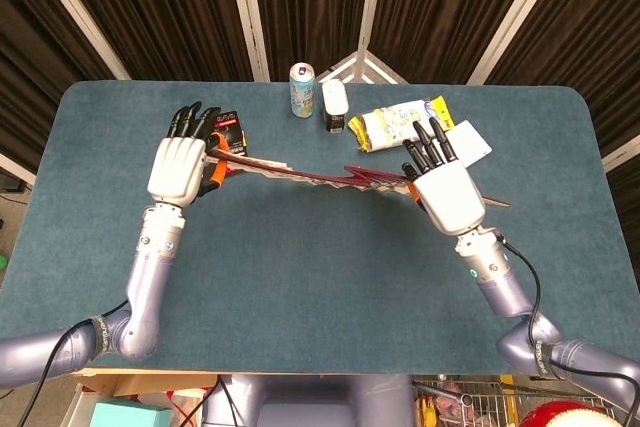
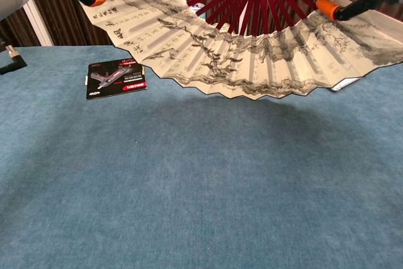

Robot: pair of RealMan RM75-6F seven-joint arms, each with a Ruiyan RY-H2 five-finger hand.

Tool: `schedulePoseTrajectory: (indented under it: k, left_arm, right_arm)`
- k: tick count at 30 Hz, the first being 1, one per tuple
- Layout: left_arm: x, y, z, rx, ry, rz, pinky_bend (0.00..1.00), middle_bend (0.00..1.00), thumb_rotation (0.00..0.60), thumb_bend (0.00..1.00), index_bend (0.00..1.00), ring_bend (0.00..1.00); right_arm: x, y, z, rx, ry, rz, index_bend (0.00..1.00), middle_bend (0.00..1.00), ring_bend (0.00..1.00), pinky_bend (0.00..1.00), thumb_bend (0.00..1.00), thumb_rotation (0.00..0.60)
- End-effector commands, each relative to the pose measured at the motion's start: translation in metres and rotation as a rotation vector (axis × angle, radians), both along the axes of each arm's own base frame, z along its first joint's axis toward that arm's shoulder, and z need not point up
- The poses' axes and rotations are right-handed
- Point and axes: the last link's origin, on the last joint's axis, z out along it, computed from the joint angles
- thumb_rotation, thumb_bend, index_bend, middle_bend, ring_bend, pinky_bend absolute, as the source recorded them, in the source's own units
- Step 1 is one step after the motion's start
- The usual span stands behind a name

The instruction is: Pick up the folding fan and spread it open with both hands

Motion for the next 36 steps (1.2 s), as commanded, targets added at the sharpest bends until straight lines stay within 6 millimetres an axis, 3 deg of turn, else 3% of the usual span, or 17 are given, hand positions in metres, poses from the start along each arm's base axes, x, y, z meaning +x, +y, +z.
schedulePoseTrajectory:
  k: [1,16,33,36]
  left_arm:
    - [0.002,0.002,-0.001,0.003,-0.008,-0.003,0.0,0.12,0.6,0.64,0.62,0.0]
    - [0.002,0.003,-0.007,0.017,-0.029,-0.038,0.0,0.12,0.6,0.64,0.62,0.0]
    - [-0.025,-0.026,-0.017,-0.064,0.003,-0.02,0.0,0.11,0.6,0.63,0.59,0.0]
    - [-0.028,-0.031,-0.016,-0.073,0.007,-0.023,0.0,0.09,0.6,0.6,0.55,0.0]
  right_arm:
    - [0.002,-0.002,0.0,-0.015,0.002,0.011,0.77,0.28,0.05,0.0,0.56,0.6]
    - [-0.005,-0.003,-0.006,-0.039,0.02,0.013,0.77,0.28,0.06,0.0,0.56,0.6]
    - [-0.022,0.031,-0.022,0.06,0.046,0.042,0.77,0.28,0.06,0.0,0.56,0.6]
    - [-0.023,0.037,-0.022,0.07,0.046,0.051,0.72,0.28,0.06,0.0,0.56,0.6]
